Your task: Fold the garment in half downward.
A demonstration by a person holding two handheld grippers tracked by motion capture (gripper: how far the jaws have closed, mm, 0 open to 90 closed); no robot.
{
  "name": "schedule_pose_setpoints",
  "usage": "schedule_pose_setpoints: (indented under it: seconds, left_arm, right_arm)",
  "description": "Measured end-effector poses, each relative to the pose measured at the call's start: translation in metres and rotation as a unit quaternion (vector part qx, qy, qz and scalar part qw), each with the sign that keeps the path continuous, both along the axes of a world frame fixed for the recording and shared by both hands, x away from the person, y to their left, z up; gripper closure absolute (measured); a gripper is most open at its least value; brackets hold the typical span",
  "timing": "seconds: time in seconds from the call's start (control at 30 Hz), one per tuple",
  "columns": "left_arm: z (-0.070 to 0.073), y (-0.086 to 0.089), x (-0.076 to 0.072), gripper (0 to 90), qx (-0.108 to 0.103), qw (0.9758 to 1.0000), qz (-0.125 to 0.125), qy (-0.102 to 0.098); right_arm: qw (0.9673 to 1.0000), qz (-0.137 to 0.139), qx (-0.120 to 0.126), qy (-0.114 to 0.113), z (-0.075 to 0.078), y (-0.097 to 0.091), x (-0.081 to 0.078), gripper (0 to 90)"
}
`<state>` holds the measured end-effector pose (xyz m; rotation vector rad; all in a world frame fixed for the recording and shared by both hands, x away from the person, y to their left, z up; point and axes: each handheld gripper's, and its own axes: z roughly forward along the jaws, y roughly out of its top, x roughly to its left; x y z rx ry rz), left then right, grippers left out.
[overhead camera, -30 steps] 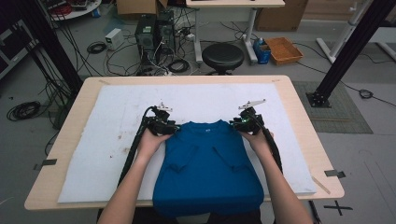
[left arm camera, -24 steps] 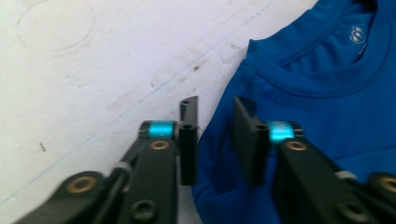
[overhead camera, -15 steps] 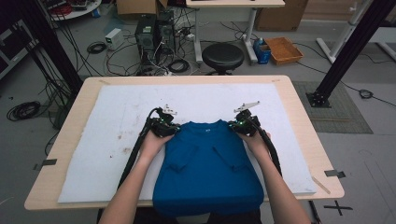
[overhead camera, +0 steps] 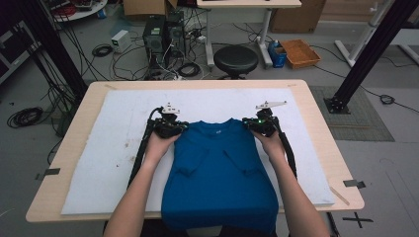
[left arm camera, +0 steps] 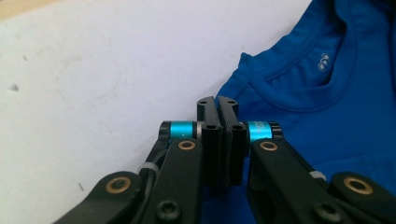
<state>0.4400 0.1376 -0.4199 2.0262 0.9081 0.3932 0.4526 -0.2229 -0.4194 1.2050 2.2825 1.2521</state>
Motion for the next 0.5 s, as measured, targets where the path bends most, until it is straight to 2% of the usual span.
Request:
schedule_pose_setpoints:
  seconds: [0.17,0.2,0.23,0.27,0.33,0.37,0.5]
  left_arm:
    - [0.016,0.004,-0.014,88.0,-0.009,0.9995,-0.02,-0.023]
    - [0.018,0.004,-0.019,88.0,-0.006,0.9993,-0.024,-0.029]
    - [0.021,0.004,-0.023,88.0,-0.006,0.9989,-0.029,-0.035]
    - [0.022,0.005,-0.029,87.9,-0.009,0.9985,-0.035,-0.04]
    - [0.025,0.005,-0.039,88.0,-0.001,0.9977,-0.046,-0.05]
    - [0.026,0.006,-0.045,88.0,-0.002,0.997,-0.051,-0.058]
    - [0.027,0.008,-0.066,88.0,-0.003,0.9958,-0.065,-0.064]
  right_arm:
    - [0.9997,0.01,0.001,-0.023,0.012,-0.004,-0.012,88.9]
    - [0.9993,0.014,0.01,-0.034,0.017,-0.007,-0.022,88.9]
    - [0.9993,0.014,0.01,-0.034,0.017,-0.007,-0.022,88.9]
    - [0.999,0.015,0.01,-0.04,0.02,-0.008,-0.027,88.9]
    - [0.9983,0.02,0.012,-0.054,0.025,-0.011,-0.038,88.8]
    - [0.9978,0.025,0.01,-0.061,0.027,-0.012,-0.043,88.8]
    - [0.9957,0.047,-0.006,-0.08,0.031,-0.01,-0.069,88.8]
